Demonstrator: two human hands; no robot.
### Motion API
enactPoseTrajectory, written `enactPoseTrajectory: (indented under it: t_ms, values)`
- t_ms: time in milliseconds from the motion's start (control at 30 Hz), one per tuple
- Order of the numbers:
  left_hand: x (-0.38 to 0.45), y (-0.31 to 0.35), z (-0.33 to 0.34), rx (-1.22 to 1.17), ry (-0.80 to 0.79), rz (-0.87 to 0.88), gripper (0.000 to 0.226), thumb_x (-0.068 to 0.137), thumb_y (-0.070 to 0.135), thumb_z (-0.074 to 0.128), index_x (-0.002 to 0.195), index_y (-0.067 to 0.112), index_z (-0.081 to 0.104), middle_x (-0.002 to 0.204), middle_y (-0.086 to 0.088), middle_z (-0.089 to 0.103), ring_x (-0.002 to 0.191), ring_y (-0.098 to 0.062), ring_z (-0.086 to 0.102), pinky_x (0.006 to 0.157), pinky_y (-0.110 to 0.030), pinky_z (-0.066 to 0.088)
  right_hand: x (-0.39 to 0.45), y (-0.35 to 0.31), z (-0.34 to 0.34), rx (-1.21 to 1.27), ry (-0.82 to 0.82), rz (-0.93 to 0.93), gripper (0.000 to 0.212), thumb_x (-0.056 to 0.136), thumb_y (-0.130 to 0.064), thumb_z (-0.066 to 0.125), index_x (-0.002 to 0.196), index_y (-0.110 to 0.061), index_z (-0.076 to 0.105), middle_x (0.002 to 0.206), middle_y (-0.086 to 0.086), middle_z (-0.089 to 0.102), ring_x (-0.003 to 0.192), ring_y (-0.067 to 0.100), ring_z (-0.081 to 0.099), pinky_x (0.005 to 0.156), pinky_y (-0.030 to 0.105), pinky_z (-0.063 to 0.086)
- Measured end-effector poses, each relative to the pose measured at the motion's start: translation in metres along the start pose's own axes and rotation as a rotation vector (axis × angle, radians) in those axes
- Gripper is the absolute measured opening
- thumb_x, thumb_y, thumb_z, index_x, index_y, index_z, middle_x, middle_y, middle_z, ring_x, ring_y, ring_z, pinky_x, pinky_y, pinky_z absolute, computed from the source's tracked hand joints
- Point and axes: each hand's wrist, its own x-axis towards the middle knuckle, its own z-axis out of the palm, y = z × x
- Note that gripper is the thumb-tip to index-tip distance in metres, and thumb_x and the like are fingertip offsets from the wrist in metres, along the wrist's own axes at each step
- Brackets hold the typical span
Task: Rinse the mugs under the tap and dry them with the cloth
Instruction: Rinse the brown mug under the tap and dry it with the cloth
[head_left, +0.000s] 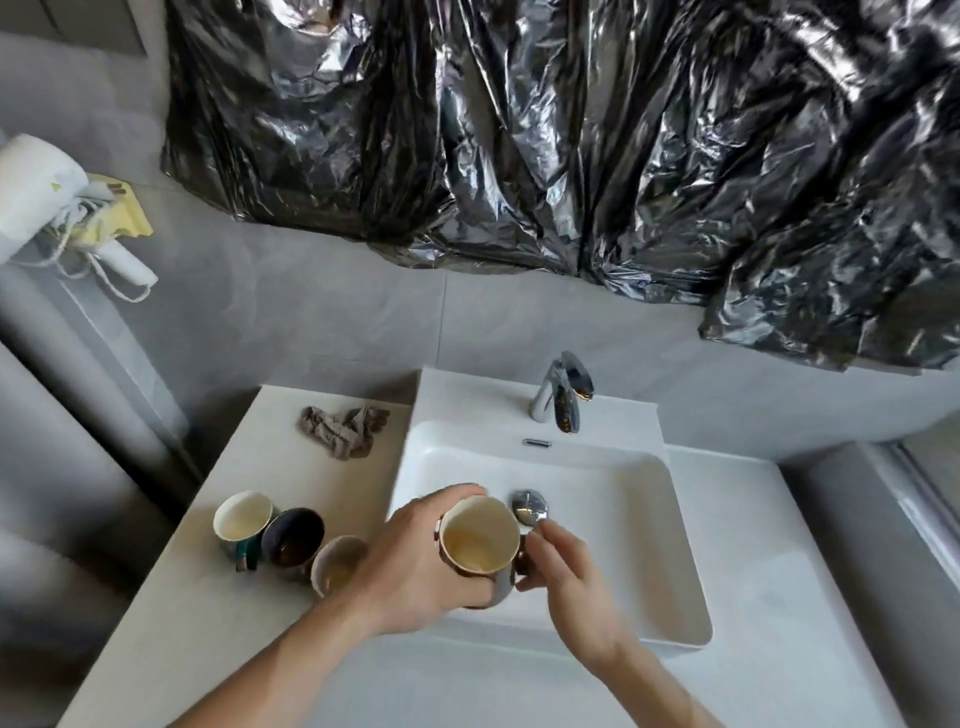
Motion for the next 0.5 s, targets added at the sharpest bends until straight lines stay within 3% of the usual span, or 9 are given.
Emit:
enactPoseTrajectory:
  t_ms: [133,300,400,500]
  values:
    - [0.038,0.016,0.051,-0.014,-0.099,-0.002,0.078,0.055,0.043,0.092,0.123,0.052,0.056,0.112,0.03,0.067,0.099,0.003,0.065,0.08,-0.013,0.054,0.012,0.015,-0.061,0.041,0.003,-0.037,0.031,0.089,-0.032,0.049,0.058,-0.028,0.05,0.063,-0.009,0.046,0.063,0.012,0.046,0.063,0.026,0.046]
    - [0.084,0.014,0.084,0.05,-0.19,-0.029,0.092,0.054,0.057,0.094,0.135,0.056,0.049,0.121,0.047,0.051,0.108,0.021,0.052,0.082,-0.001,0.045,0.046,0.047,-0.107,0.096,0.099,-0.052,0.03,0.082,-0.025,0.045,0.057,-0.014,0.037,0.059,0.004,0.038,0.059,0.019,0.038,0.057,0.03,0.04]
    - [0.114,-0.001,0.088,0.074,-0.201,0.002,0.068,0.069,0.067,0.084,0.129,0.052,0.057,0.128,0.039,0.057,0.119,0.013,0.053,0.091,-0.009,0.045,0.077,0.073,-0.122,0.135,0.169,-0.043,0.033,0.078,-0.025,0.047,0.057,-0.004,0.033,0.057,0.009,0.035,0.058,0.022,0.037,0.057,0.031,0.041]
    - [0.153,-0.043,0.091,0.056,-0.101,0.029,0.026,0.092,0.052,0.07,0.114,0.039,0.07,0.12,0.029,0.066,0.113,0.004,0.06,0.087,-0.015,0.049,0.114,0.102,-0.126,0.151,0.213,-0.107,0.031,0.078,-0.025,0.047,0.053,-0.014,0.032,0.054,0.005,0.034,0.054,0.021,0.039,0.057,0.031,0.042]
